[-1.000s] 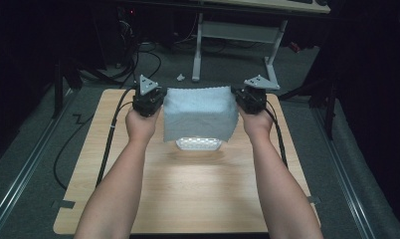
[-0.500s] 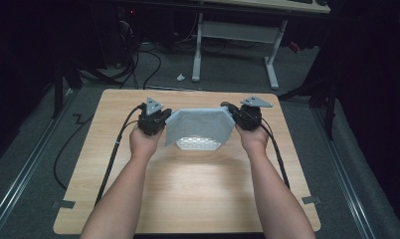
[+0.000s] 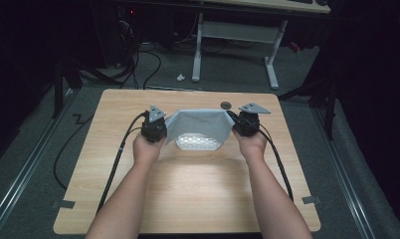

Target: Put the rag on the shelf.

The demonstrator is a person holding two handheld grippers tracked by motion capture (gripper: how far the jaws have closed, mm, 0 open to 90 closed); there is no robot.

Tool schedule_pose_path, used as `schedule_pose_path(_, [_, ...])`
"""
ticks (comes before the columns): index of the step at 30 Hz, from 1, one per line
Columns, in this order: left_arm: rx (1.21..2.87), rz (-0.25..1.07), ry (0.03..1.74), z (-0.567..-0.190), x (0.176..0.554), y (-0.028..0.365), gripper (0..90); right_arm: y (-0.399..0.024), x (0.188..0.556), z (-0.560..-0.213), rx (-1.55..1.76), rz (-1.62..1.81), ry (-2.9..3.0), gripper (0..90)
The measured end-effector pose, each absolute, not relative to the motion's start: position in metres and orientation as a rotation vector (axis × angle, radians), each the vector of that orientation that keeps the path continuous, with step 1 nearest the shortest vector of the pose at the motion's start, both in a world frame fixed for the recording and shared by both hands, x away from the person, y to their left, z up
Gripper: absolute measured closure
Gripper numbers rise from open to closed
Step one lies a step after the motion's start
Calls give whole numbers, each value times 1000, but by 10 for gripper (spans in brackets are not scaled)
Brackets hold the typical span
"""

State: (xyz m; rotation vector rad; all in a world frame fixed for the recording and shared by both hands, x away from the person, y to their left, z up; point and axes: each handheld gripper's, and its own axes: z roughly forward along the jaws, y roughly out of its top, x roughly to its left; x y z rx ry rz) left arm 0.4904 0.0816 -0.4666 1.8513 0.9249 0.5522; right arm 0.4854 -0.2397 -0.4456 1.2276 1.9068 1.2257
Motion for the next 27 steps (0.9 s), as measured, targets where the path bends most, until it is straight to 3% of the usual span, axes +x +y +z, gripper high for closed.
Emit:
schedule_pose_path(16, [1861,545,940,-477,487,85,883,-241,487,-459,1270,1222,1926,900])
schedule_pose_path(22, [1863,569,945,-476,486,86,794,-242,487,-459,1278,1223,1917,891])
schedule_pose_path(27, [1849,574,961,-475,487,89,781,-243,486,-456,1280,1224,1905,821])
